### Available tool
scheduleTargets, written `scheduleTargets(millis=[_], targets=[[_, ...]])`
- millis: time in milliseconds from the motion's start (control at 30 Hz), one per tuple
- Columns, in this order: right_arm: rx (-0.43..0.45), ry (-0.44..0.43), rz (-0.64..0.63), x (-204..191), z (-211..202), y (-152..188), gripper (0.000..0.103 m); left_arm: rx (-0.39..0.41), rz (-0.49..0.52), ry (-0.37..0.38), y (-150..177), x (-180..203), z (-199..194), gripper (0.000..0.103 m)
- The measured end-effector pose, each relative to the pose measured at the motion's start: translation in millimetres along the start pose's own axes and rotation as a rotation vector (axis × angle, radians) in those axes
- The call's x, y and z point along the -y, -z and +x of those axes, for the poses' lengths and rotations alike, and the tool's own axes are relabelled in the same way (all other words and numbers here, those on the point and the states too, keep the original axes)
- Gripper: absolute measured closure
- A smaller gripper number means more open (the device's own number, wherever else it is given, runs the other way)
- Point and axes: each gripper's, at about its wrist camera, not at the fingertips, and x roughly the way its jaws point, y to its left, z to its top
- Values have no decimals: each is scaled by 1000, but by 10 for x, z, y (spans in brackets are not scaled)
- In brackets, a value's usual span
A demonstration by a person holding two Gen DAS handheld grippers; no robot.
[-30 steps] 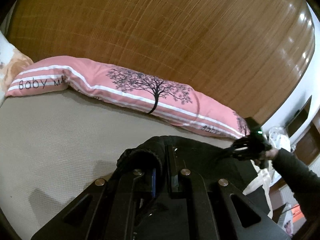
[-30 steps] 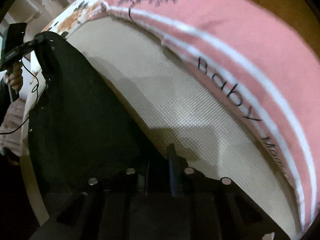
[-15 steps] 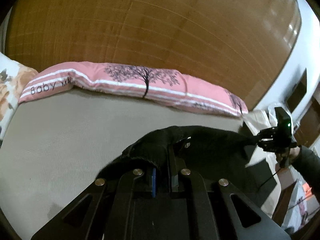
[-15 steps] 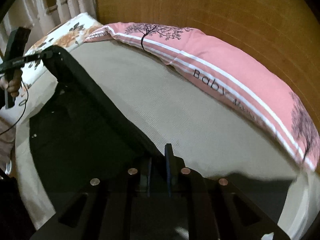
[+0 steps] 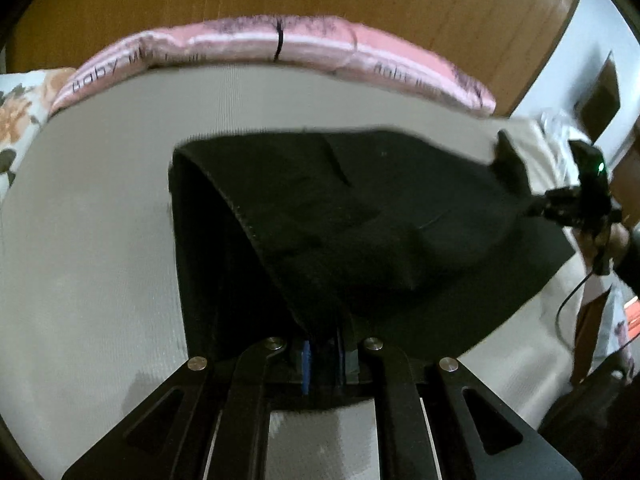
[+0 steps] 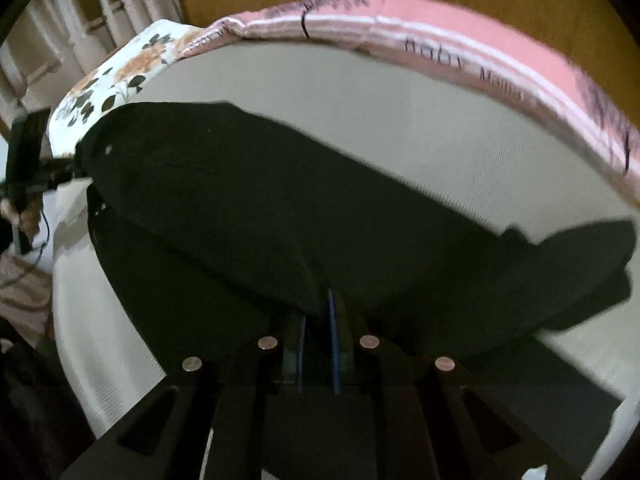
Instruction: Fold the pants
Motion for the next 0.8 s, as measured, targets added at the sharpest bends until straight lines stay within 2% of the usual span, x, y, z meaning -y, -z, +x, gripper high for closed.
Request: scheduleTargets(millis=[67,233,267,333,367,400,467,500,633,700,800], targets=[[-7,5,17,-23,76,98,95,-9,15,-22,67,21,41,91],[-16,37,47,-72,204,196,92,-31,-39,-31,101,4,-17,85],[-10,47,61,-80,210,208,90,-35,-40,-39,108,15,-38,82],[1,63,82,-93,207,230,85,-50,-49,-74,141,15,-79,64],[10,68,106,-92,198,252,80,-58,-64,-93,172,0,-104,51],[17,67,120,-95,186,266,77,-60,-85,-103,197,-21,-128,46],[28,84,136,-114,159,305,66,-52,-136,-93,278,-85,-204,46],[35,88,148,-113,144,326,64,-51,-169,-88,308,-114,-230,46],[81,82,205,-134,-9,410,59,-17,-332,-19,451,-173,-382,46],[118,62,241,-145,-132,491,48,14,-426,60,527,-162,-420,46],[160,41,292,-151,-270,599,46,39,-516,151,550,-116,-358,46]])
